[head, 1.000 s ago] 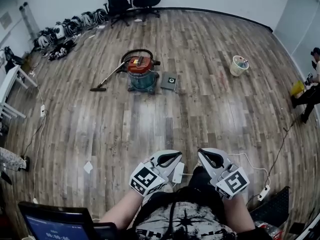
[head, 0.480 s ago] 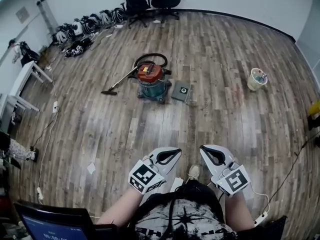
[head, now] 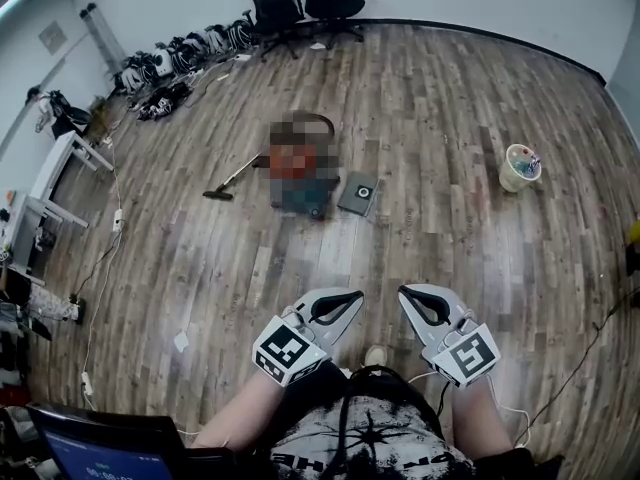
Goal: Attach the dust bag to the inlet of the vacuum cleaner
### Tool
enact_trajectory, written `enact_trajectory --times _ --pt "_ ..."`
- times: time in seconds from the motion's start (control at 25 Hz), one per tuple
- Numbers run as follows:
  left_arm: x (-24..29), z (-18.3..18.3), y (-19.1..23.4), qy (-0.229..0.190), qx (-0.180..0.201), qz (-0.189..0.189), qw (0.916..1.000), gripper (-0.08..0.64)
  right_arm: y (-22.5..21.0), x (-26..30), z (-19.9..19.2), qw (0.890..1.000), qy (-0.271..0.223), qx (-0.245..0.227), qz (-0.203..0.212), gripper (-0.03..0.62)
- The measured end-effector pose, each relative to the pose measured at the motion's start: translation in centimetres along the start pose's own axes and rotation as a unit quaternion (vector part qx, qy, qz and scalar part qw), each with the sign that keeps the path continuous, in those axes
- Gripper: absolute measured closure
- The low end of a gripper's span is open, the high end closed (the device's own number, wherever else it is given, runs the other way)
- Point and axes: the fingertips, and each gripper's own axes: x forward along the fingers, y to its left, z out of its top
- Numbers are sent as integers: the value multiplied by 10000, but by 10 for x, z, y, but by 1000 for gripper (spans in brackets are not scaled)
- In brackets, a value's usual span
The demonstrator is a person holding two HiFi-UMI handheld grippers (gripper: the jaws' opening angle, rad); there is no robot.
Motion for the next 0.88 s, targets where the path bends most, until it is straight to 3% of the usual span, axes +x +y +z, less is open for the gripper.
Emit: enact_trajectory --times 0.12,0.24,0.52,0.64,0.88 --pt "15 2 3 30 -71 16 10000 558 -12 -1 -1 9999 18 -74 102 588" --pt "30 4 4 116 -56 -41 9999 560 -24 -1 9 9988 -308 -356 140 588" --pt "65 19 18 150 131 -317 9993 558 -56 2 8 9987 -426 -266 -80 589" --pt "76 24 32 105 134 -431 9989 559 -71 11 2 9995 -228 -75 -207 588" --pt "103 22 91 -21 -1 -582 9983 559 -110 61 -8 9995 102 -136 -253 588"
